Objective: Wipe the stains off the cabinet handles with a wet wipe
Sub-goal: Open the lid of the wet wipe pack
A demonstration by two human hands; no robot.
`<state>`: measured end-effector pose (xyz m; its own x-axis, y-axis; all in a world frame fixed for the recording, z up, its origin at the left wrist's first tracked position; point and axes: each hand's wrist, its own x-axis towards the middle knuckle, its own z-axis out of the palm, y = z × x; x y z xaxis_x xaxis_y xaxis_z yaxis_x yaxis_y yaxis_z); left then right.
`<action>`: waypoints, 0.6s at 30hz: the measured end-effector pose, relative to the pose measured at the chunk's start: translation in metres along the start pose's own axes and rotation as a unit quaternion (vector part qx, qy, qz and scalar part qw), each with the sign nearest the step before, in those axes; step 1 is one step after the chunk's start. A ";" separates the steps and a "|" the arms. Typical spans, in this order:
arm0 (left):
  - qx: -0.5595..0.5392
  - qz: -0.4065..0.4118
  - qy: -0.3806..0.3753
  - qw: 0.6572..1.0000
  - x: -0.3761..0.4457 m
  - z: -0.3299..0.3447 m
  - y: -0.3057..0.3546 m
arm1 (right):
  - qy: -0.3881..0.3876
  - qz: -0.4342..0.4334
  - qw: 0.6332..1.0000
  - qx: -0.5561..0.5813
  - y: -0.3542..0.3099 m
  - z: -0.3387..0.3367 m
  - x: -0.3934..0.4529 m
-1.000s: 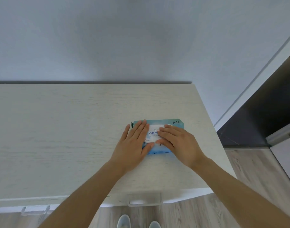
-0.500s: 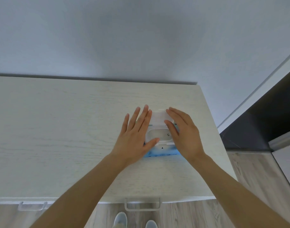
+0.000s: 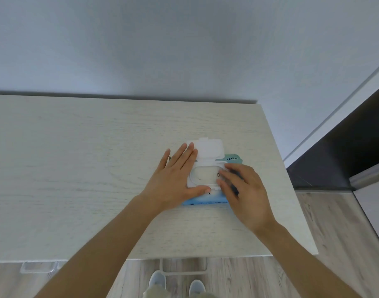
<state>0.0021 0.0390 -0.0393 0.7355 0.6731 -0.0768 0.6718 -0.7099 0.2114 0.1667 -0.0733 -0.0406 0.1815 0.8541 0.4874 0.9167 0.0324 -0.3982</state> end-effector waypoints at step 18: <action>-0.065 -0.008 0.073 0.995 -0.012 0.012 0.013 | -0.055 0.212 0.968 0.126 -0.020 0.005 0.008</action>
<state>0.0030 0.0195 -0.0471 0.6974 0.7141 0.0599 0.6596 -0.6724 0.3359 0.1480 -0.0649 -0.0325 0.4700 0.8681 0.1595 0.6501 -0.2183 -0.7278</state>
